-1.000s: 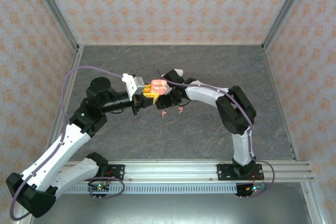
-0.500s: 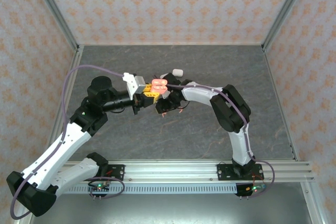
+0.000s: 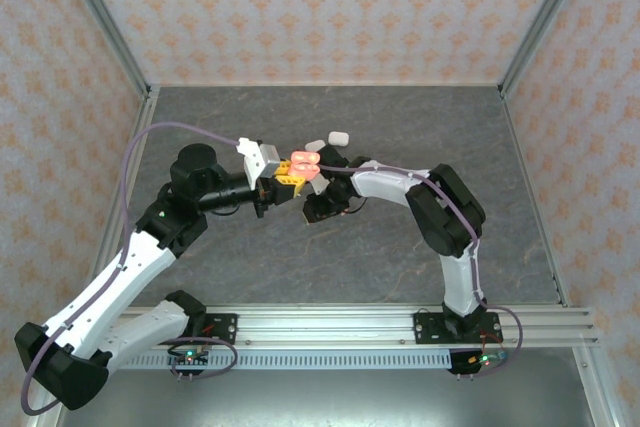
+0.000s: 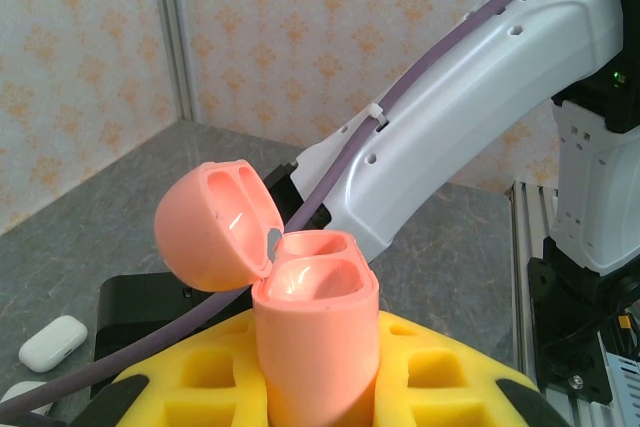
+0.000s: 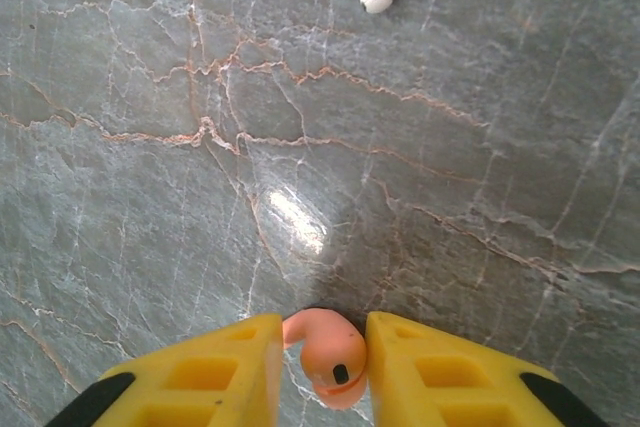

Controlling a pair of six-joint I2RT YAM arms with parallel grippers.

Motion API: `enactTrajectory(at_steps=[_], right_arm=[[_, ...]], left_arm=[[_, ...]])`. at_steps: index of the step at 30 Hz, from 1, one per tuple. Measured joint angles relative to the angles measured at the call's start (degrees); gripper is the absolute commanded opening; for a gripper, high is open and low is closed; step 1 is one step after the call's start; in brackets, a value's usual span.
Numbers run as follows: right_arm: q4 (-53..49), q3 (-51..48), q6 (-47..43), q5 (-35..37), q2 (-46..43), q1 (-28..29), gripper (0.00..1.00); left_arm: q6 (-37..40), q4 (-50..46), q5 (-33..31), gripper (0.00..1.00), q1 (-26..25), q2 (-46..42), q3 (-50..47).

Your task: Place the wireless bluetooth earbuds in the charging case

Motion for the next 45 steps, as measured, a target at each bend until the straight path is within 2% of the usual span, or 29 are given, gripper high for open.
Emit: enactTrajectory(at_steps=[4, 10, 13, 18, 23, 29, 36, 45], right_arm=[[-0.1, 0.0, 0.0, 0.7, 0.0, 0.0, 0.21], [-0.8, -2.9, 0.5, 2.2, -3.7, -0.2, 0.2], [-0.5, -6.5, 1.6, 3.3, -10.5, -1.3, 0.2], [-0.2, -9.7, 2.2, 7.0, -27.2, -5.1, 0.2], [1.0, -10.5, 0.4, 12.1, -41.2, -5.5, 0.2], [3.0, -10.7, -3.5, 15.4, -51.2, -5.4, 0.2], [3.4, -7.3, -8.2, 16.1, -52.1, -3.0, 0.2], [6.3, -5.9, -11.6, 15.3, -49.1, 1.5, 0.2]], left_arm=[[0.0, -0.4, -0.1, 0.0, 0.0, 0.0, 0.5], [0.0, -0.6, -0.2, 0.0, 0.0, 0.0, 0.7], [-0.3, -0.5, -0.2, 0.0, 0.0, 0.1, 0.7], [-1.8, 1.3, -0.2, 0.0, 0.0, 1.5, 0.7], [-3.6, 3.8, -0.2, 0.0, 0.0, 4.5, 0.7], [-5.1, 5.7, -0.2, 0.0, -0.2, 8.7, 0.7], [-5.7, 6.1, -0.1, 0.0, -1.0, 11.8, 1.0], [-7.0, 7.0, -0.1, 0.0, -1.6, 13.0, 1.1]])
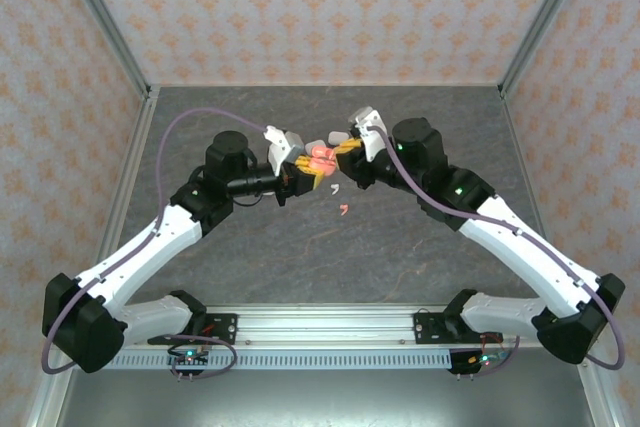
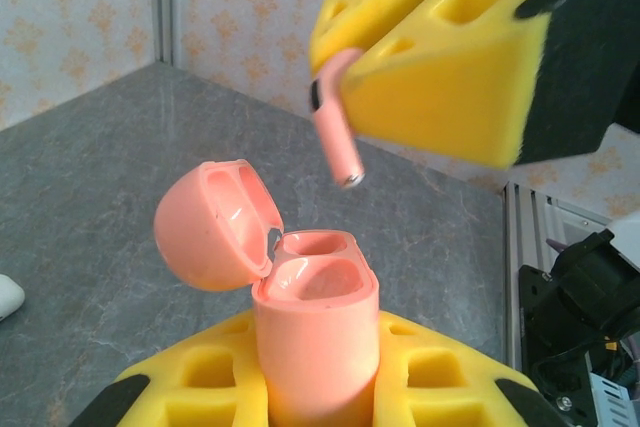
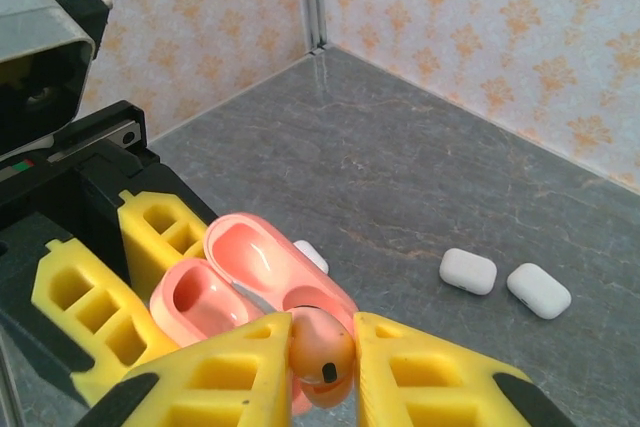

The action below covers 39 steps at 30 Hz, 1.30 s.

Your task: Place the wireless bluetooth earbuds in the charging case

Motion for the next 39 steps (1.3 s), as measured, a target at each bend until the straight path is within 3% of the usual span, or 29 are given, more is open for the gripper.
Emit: enactTrajectory(at_steps=[25, 32, 39], right_arm=[[-0.5, 2.6, -1.9, -5.7, 4.5, 1.6, 0.21], [-1.3, 3.1, -1.0, -6.6, 4.4, 0.9, 0.45], [-2.1, 5.1, 4.1, -13.4, 3.8, -2.6, 0.59]], left_arm=[[-0.2, -0.1, 0.2, 0.0, -0.3, 0.1, 0.0], [-0.2, -0.1, 0.5, 0.0, -0.7, 0.1, 0.0], [-0.2, 0.8, 0.0, 0.0, -0.7, 0.0, 0.0]])
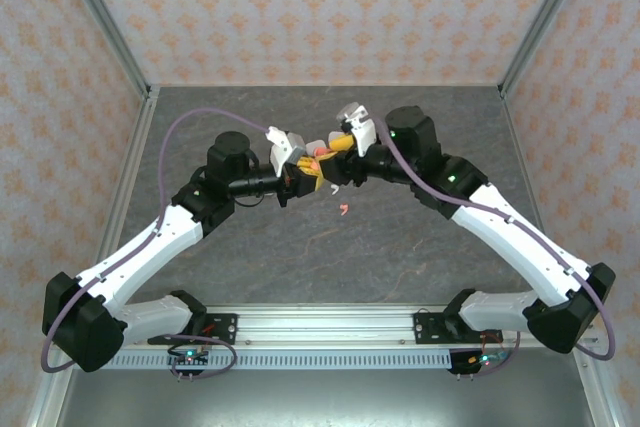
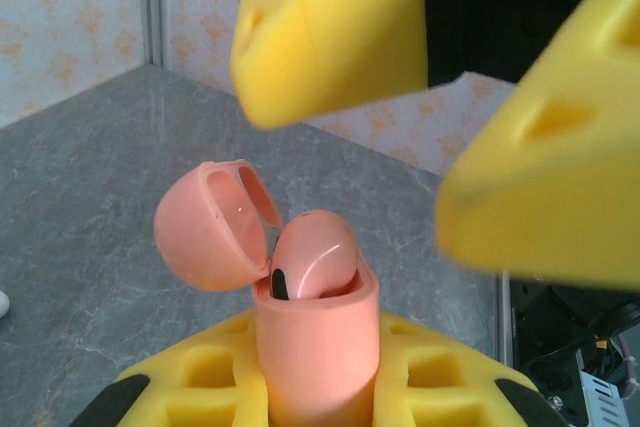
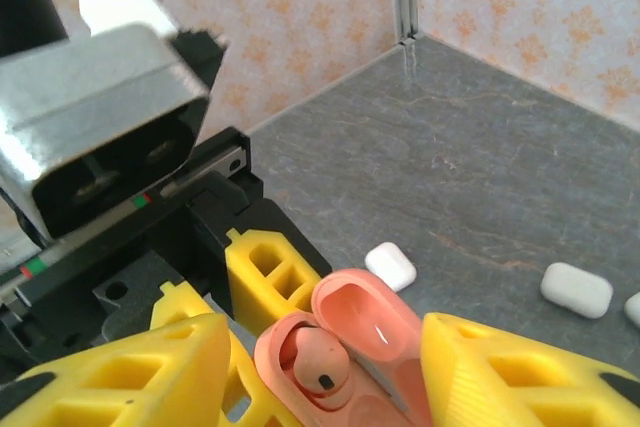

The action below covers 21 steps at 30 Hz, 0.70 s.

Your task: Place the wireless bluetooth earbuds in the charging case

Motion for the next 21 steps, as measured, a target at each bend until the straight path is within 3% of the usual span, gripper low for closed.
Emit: enactTrajectory(at_steps=[6, 12, 17, 21], right_arm=[[-0.3, 2.0, 6.3, -1.8, -0.4, -5.0, 0.63], [-2.6, 2.4, 14.1, 0.6, -0.7, -12.0, 0.63], [-6.4, 0.7, 18.4, 3.7, 0.5, -14.9, 0.57], [-9.6, -0.6, 21.1, 5.7, 6.7, -14.7, 0.51]], left_arm=[[-0.5, 4.8, -2.0, 0.0, 0.0, -1.7, -2.4], [-0.9, 9.2, -8.2, 0.0, 0.0, -4.6, -6.5], [-0.4, 9.9, -11.8, 0.0, 0.0, -8.7, -8.2], [0.2, 11.0, -12.1, 0.0, 0.0, -11.7, -8.2]])
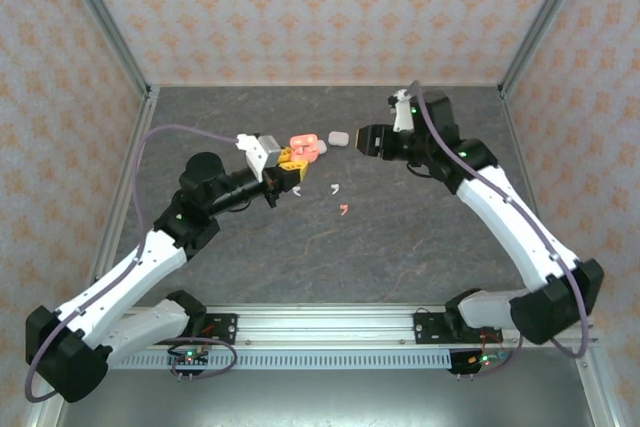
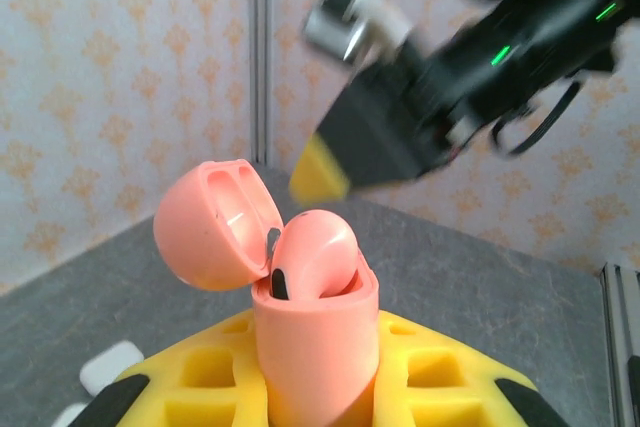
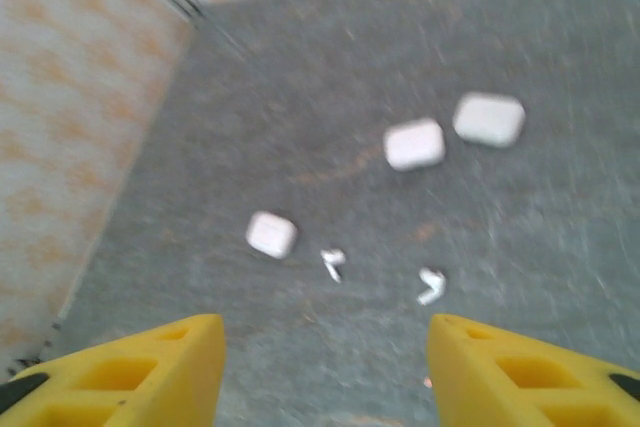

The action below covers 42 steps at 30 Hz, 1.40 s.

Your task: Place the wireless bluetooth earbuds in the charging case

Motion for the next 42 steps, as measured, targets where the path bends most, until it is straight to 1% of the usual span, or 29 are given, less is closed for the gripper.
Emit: enactTrajectory(at_steps=[5, 7, 13, 19, 24, 30, 40, 42], right_arm=[[-2.8, -2.4, 3.7, 1.8, 10.2, 0.7, 0.5], [-3.2, -3.6, 5.3, 2.4, 13.9, 2.0, 0.5], [-3.8, -4.0, 8.0, 4.4, 22.9, 6.3, 0.47], [-4.2, -3.1, 9.6, 5.6, 29.8, 7.9, 0.46], [-5.0, -0.2, 9.7, 6.5, 32.8, 8.9, 0.41], [-5.9, 1.4, 9.7, 7.5, 33.4, 9.6, 0.36], [-7.2, 3.5, 9.7, 8.2, 36.4, 10.1, 0.33], [-7.4, 4.0, 9.5, 8.3, 36.9, 10.4, 0.3]], left_arm=[[0.9, 1.1, 0.0, 0.0, 0.0, -2.6, 0.0], [1.6, 1.1, 0.1, 0.0, 0.0, -3.2, 0.0], [3.6, 0.5, 1.6, 0.0, 0.0, -3.0, 1.7], [5.1, -0.2, 2.0, 0.0, 0.0, -2.9, 3.5], [6.0, -1.5, 2.0, 0.0, 0.0, -2.9, 3.5], [6.1, -2.6, 2.0, 0.0, 0.0, -2.9, 3.5], [6.5, -3.5, 1.9, 0.0, 0.0, -2.9, 3.5], [6.5, -3.8, 1.9, 0.0, 0.0, -2.9, 3.5]])
